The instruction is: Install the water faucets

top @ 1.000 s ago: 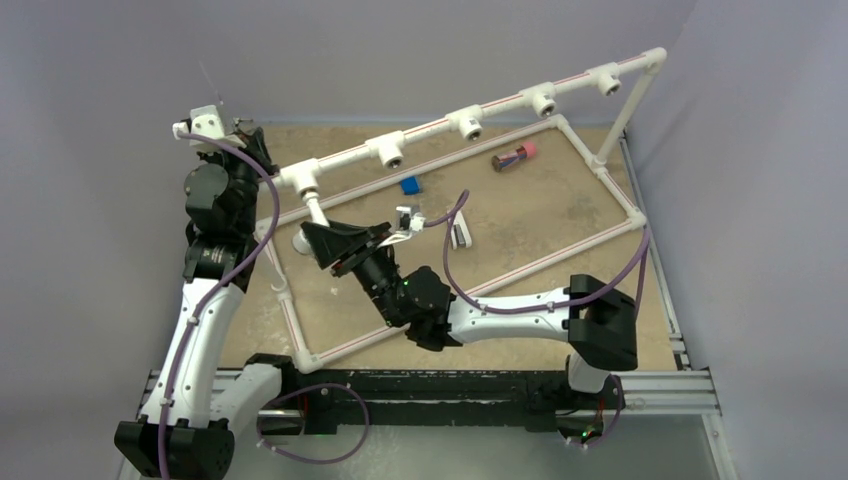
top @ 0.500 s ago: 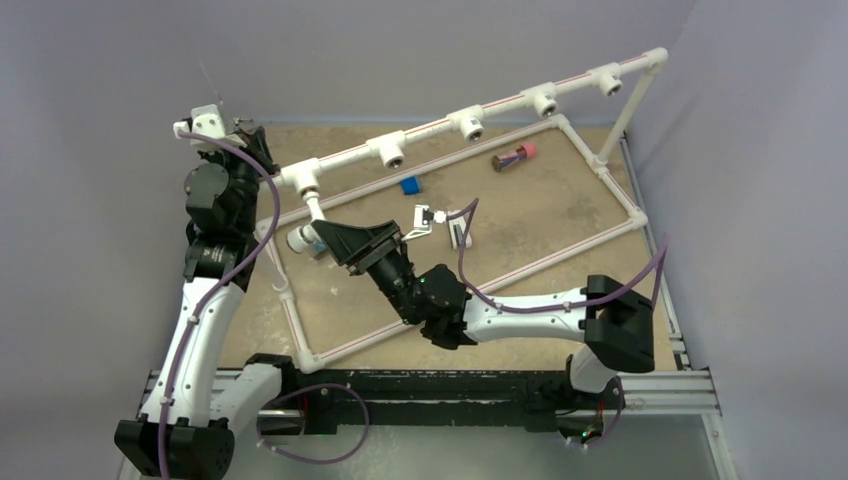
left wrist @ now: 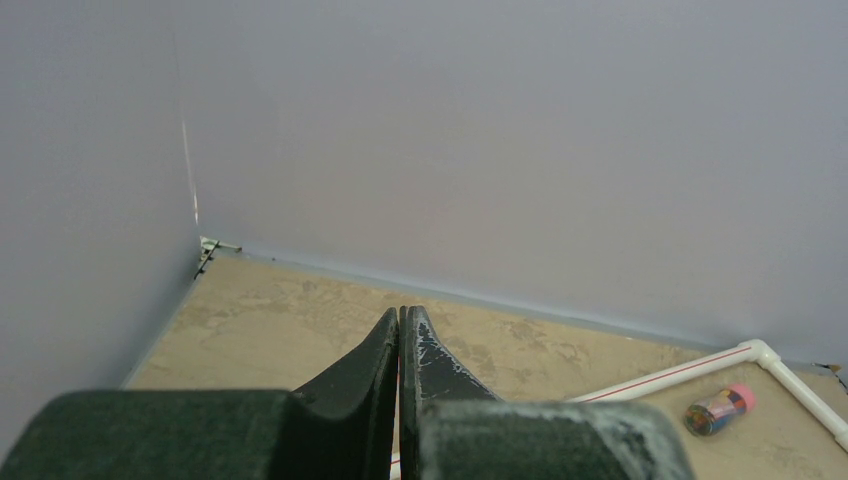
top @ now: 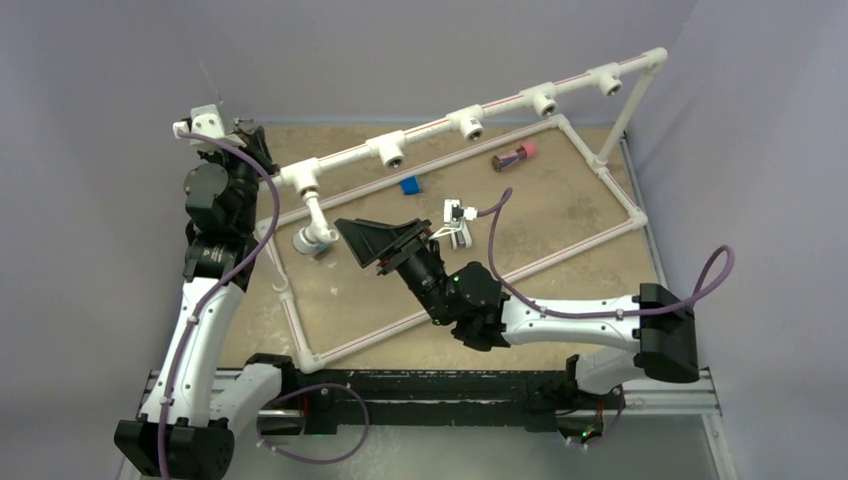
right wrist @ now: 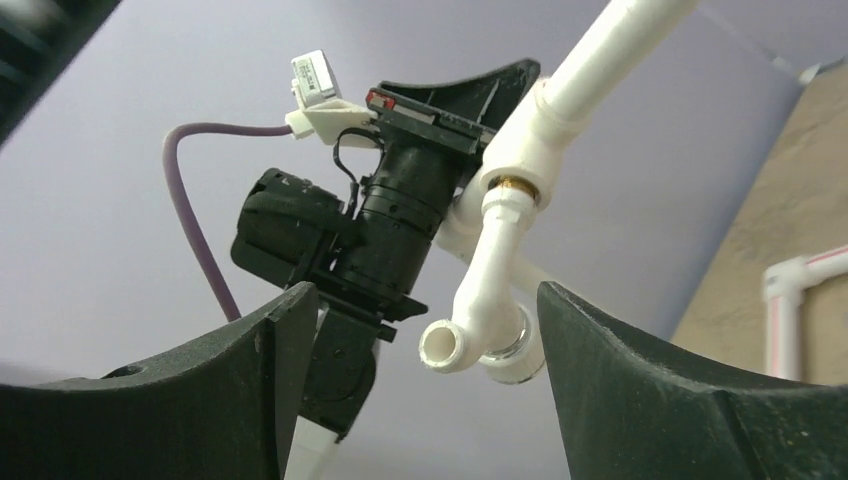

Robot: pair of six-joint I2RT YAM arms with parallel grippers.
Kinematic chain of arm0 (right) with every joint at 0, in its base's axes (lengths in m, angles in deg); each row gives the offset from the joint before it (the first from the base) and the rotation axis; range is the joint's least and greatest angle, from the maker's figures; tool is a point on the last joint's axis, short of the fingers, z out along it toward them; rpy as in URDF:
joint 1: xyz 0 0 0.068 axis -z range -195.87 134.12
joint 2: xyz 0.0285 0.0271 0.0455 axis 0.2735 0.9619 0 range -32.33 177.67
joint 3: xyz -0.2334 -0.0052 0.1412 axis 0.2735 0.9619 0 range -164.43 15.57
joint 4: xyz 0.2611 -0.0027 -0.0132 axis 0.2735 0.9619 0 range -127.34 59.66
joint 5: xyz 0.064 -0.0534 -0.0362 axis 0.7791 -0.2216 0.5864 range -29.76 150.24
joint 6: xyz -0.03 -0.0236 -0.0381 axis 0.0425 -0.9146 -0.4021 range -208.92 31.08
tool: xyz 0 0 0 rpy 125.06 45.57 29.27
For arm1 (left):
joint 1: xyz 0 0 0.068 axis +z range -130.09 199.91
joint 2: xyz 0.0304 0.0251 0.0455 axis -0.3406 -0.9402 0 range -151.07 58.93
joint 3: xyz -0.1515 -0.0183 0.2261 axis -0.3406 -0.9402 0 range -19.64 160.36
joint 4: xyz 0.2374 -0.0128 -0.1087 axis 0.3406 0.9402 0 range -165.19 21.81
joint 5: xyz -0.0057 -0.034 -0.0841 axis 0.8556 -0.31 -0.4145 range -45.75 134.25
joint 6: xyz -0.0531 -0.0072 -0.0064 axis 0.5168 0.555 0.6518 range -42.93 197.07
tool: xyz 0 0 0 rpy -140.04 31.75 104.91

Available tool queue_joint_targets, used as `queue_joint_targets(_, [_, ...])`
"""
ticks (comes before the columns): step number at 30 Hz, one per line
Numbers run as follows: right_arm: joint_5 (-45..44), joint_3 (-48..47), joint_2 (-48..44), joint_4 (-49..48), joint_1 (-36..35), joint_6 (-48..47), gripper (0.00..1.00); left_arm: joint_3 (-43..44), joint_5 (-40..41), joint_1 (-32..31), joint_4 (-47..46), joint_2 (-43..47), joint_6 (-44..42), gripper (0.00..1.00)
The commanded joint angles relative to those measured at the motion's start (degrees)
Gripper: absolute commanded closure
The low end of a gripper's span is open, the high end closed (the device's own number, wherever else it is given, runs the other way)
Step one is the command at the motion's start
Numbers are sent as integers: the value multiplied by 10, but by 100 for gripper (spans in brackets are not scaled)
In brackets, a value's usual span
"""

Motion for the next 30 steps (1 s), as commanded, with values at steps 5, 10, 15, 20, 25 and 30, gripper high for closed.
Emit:
queue_joint_targets(5, [23, -48, -64, 64, 2, -374, 19, -44, -33, -7, 161, -26, 8, 100])
queue_joint_targets(10, [79, -105, -78, 156, 2, -601, 19, -44, -32, -7, 159, -26, 8, 100])
queue_joint_targets(15, [169, -161, -81, 274, 0, -822, 20, -43, -31, -7, 161, -26, 8, 100])
queue_joint_targets(20, [198, -187, -73, 367, -13, -1011, 19, -43, -32, -6, 161, -27, 7, 100])
queue_joint_targets(25, [177, -199, -52, 443, -43, -1195, 17, -43, -31, -6, 162, -26, 7, 100])
queue_joint_targets(30, [92, -200, -17, 451, -66, -1336, 17, -43, -30, -5, 162, -25, 6, 100])
